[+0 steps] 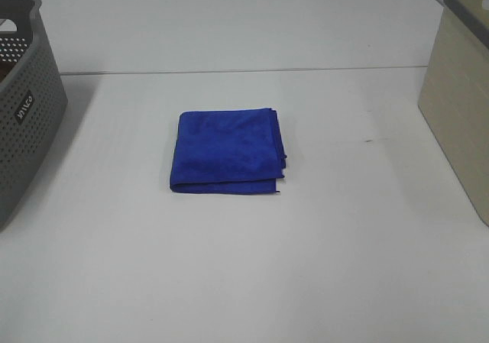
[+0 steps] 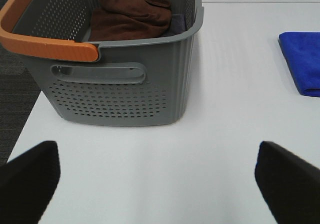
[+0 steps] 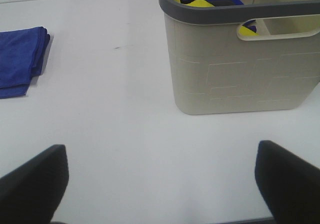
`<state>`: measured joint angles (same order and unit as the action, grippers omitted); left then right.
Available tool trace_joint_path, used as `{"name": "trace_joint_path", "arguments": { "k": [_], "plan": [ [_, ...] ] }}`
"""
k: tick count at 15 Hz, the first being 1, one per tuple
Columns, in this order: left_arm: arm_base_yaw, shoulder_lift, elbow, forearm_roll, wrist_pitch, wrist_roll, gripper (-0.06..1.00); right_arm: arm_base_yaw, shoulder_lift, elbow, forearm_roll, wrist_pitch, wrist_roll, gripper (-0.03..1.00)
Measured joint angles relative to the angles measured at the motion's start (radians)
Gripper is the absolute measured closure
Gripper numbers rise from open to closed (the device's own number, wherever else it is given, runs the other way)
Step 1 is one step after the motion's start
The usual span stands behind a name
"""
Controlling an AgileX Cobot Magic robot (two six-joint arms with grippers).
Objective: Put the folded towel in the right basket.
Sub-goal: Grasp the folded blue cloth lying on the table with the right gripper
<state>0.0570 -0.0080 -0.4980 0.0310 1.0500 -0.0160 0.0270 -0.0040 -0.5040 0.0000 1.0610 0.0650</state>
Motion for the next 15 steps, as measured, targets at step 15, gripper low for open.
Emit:
{"name": "trace_joint_path", "arguments": {
  "k": [15],
  "plan": [
    [0.0, 0.0, 0.0, -0.014, 0.0, 0.003, -0.04, 0.0, 0.0, 0.0, 0.0, 0.0, 0.0, 0.01]
  ]
}}
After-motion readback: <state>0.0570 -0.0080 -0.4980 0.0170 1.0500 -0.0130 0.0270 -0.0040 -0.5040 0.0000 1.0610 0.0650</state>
